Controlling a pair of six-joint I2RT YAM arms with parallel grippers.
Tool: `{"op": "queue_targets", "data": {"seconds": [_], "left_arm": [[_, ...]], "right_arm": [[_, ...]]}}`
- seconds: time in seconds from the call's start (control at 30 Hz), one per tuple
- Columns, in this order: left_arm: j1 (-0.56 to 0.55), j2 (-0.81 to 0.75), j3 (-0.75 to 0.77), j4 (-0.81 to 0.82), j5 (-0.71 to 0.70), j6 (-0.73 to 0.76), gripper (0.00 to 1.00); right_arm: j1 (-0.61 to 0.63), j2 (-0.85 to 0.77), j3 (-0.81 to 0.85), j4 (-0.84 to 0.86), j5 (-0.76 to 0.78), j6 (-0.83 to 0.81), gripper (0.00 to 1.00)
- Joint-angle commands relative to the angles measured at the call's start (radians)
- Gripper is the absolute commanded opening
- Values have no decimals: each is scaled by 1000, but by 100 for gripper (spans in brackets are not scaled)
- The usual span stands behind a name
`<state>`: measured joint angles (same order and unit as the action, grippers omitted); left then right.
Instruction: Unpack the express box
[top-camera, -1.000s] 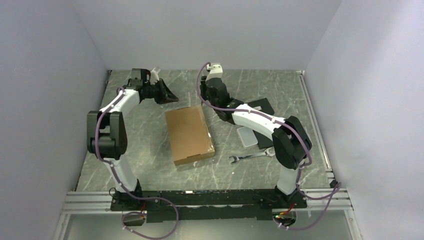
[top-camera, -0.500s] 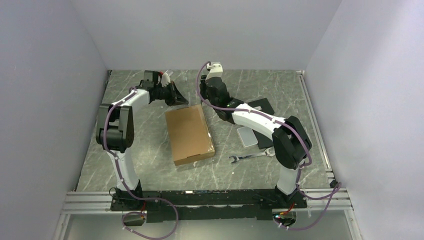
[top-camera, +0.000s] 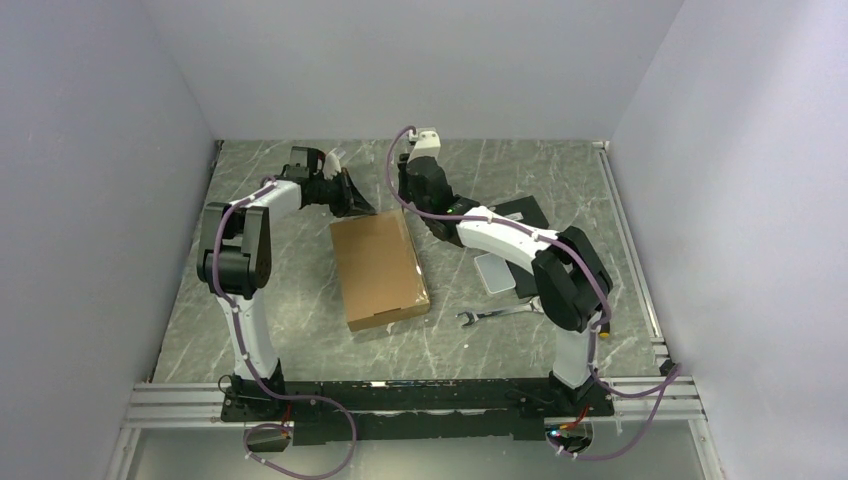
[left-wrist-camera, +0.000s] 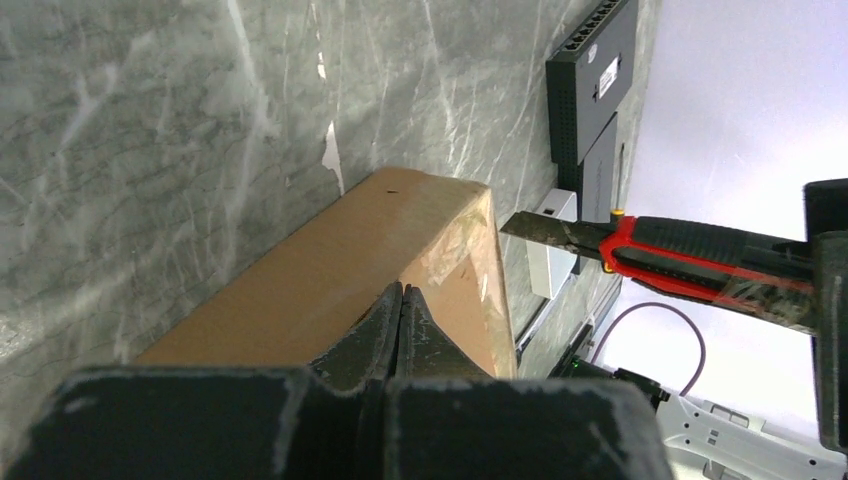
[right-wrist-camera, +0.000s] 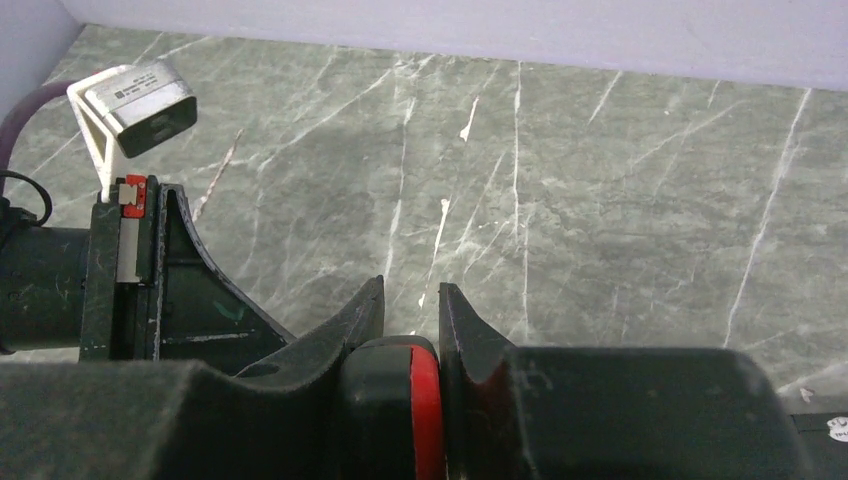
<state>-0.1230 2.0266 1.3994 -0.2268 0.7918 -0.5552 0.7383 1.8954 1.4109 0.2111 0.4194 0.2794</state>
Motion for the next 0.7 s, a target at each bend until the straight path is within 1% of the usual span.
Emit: {"op": "queue_targets", "data": {"seconds": [0.0, 0.57, 0.6, 0.67], "left_arm": [[-1, 4, 25, -34, -28, 40, 0], [-13, 6, 18, -48, -49, 51, 0], [-13, 5, 18, -49, -73, 52, 0], [-13, 3, 16, -48, -50, 52, 0]], "right_arm": [[4, -5, 61, 58, 31, -6, 0], [6, 38, 84, 61, 59, -22, 0], [6, 41, 86, 60, 62, -26, 0], [6, 44, 87, 64, 65, -30, 0]]}}
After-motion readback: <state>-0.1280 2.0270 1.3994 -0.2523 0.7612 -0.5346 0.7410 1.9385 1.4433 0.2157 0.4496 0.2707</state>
